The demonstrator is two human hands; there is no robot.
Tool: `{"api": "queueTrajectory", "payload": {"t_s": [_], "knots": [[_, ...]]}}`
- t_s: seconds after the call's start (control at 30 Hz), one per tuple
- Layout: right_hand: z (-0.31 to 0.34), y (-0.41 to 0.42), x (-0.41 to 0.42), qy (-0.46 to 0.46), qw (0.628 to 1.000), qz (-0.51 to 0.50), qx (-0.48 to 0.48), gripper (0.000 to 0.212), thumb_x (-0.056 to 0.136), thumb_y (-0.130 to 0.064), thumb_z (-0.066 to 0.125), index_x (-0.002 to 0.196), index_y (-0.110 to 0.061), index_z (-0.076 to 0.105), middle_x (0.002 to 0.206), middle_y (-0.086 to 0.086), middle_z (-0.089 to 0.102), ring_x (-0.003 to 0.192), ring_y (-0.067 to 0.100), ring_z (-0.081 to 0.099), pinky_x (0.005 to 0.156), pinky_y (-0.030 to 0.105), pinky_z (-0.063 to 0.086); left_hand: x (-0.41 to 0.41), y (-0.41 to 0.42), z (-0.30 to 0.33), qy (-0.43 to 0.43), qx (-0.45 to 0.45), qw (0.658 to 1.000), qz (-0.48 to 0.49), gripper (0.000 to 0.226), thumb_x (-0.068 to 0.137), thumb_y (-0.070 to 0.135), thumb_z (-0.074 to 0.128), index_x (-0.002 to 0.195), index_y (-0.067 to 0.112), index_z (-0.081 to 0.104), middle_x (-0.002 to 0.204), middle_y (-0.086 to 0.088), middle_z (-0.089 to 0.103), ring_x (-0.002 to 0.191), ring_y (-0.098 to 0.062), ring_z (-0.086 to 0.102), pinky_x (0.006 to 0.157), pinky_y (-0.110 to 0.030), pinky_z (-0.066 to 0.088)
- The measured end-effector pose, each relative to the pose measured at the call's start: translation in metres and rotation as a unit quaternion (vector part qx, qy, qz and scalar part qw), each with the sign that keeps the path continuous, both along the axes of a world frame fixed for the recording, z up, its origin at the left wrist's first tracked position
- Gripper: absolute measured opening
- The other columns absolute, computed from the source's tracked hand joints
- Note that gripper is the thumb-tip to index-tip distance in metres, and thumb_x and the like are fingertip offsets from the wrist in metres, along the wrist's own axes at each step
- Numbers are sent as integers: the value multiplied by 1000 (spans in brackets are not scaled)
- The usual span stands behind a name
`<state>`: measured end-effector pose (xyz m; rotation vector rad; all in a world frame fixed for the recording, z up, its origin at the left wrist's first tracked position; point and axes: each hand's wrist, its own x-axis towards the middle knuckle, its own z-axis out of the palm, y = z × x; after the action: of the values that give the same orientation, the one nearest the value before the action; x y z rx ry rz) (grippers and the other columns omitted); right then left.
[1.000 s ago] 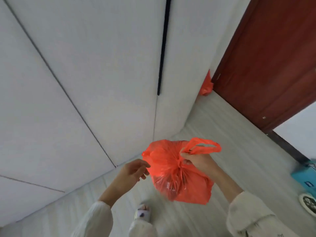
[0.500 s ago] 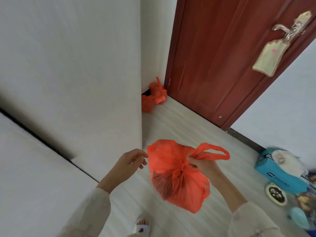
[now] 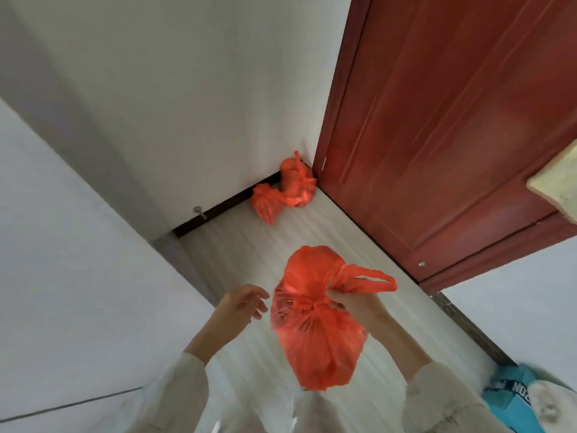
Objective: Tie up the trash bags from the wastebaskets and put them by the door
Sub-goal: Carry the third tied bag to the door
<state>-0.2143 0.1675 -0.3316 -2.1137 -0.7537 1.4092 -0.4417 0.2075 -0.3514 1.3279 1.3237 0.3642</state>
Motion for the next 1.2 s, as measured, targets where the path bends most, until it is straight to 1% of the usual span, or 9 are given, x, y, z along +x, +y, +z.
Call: {"api": "queueTrajectory", "payload": {"t_s": [0.17,0.3,0.4,0.53,0.67,0.77,0.87,1.0,1.2], "knots": [[-12,92,42,19,998,47,-43,19,80,-25,70,64,-16,64,79,7,68,74,16,62,86,30,51,52,61,-14,6,-39,998,52,40,89,-6,35,74,25,57,59,9,61,45,4,53,52,-19,38],[-32,180,51,12,990,125,-66,24,83,-29,66,83,-6,71,96,15,72,93,25,67,93,30,47,65,125,-29,8,-42,994,102,39,90,-5,34,75,23,57,67,1,60,45,4,55,48,-9,39],[-53,247,48,9,982,168,-81,36,87,-27,62,102,5,68,108,20,70,103,30,66,70,13,46,67,179,-50,6,-49,989,141,37,91,-2,36,74,24,56,67,-1,60,43,3,54,44,-5,36],[-94,331,32,25,974,199,-104,34,90,-22,58,107,6,65,109,15,67,68,10,57,47,5,40,58,247,-84,4,-67,978,199,30,93,5,41,75,25,56,67,-2,60,44,3,55,45,-5,37],[-152,408,10,57,972,190,-125,31,90,-15,58,109,10,63,94,15,66,62,5,54,56,12,47,42,311,-117,14,-87,965,245,30,92,2,42,76,24,53,67,0,59,46,7,57,46,-5,40],[-192,456,-11,78,971,186,-131,12,91,-16,55,90,-11,66,75,1,62,50,1,58,50,9,44,28,352,-149,20,-113,950,289,26,92,7,44,77,25,54,66,2,60,43,5,56,48,-10,41],[-238,502,-36,108,963,198,-148,19,95,-21,48,96,-12,64,98,6,64,63,7,59,47,9,47,16,386,-189,26,-136,940,312,18,90,18,48,76,28,55,62,9,62,44,4,56,53,-17,43],[-320,561,-64,132,955,176,-199,38,97,-22,44,124,3,53,127,21,57,74,20,60,48,15,49,2,426,-254,41,-146,930,334,28,91,7,46,75,27,55,68,2,60,44,6,56,46,-6,40],[-464,618,-91,162,953,131,-222,39,97,-25,44,128,-2,50,134,16,54,80,19,58,71,31,50,-11,457,-372,46,-151,919,362,29,91,4,44,75,26,54,67,1,61,46,6,56,46,-4,39]]}}
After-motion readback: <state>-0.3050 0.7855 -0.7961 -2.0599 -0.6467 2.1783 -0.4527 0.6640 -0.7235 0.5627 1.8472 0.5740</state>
